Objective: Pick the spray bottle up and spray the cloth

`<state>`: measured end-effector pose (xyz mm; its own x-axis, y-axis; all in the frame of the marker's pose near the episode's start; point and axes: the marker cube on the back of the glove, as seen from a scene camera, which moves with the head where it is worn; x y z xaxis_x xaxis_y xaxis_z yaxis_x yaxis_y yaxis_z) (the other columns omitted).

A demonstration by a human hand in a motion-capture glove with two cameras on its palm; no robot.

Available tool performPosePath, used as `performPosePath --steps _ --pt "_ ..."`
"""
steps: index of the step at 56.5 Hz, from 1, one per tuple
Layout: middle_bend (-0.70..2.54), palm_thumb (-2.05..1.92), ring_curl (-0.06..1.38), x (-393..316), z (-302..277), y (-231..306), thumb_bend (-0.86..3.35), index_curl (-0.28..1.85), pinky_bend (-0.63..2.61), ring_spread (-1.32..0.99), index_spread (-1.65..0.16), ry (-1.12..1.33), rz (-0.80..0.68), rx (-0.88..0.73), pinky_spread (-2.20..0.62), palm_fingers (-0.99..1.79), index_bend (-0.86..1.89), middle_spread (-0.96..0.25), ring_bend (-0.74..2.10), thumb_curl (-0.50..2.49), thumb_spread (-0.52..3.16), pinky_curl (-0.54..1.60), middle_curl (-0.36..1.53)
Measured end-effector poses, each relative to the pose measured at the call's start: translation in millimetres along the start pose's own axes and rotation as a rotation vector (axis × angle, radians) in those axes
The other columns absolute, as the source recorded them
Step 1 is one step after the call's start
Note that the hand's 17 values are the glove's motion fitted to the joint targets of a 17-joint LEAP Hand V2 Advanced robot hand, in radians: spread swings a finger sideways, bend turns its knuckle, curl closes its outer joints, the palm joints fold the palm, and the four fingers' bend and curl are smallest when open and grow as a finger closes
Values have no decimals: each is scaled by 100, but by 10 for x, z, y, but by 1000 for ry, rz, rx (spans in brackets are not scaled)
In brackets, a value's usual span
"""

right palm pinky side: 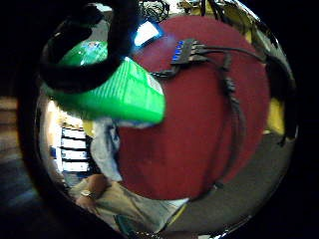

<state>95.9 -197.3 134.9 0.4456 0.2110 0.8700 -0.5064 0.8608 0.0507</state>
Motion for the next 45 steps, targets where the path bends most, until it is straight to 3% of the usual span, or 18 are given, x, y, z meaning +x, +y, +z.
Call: performPosePath --steps 21,27,34,41,45 --pt "27 81 35 -51 258 -668 -3 22 28 -4 -22 -63 12 72 12 50 12 5 41 46 91 34 37" --pt "25 81 37 -63 284 -788 -3 22 25 -6 -19 -50 43 56 9 63 11 4 51 46 90 33 36" --pt "32 84 38 -132 249 -786 -1 27 17 -10 -19 -84 85 62 3 106 21 -1 56 46 91 31 39" --pt "45 100 40 -306 95 -589 3 36 21 -11 -21 -179 -29 139 -5 127 28 -8 47 52 81 34 45" --pt "49 105 41 -465 -57 -554 2 38 25 -12 -21 -207 -72 262 -9 128 26 -9 48 55 74 35 48"
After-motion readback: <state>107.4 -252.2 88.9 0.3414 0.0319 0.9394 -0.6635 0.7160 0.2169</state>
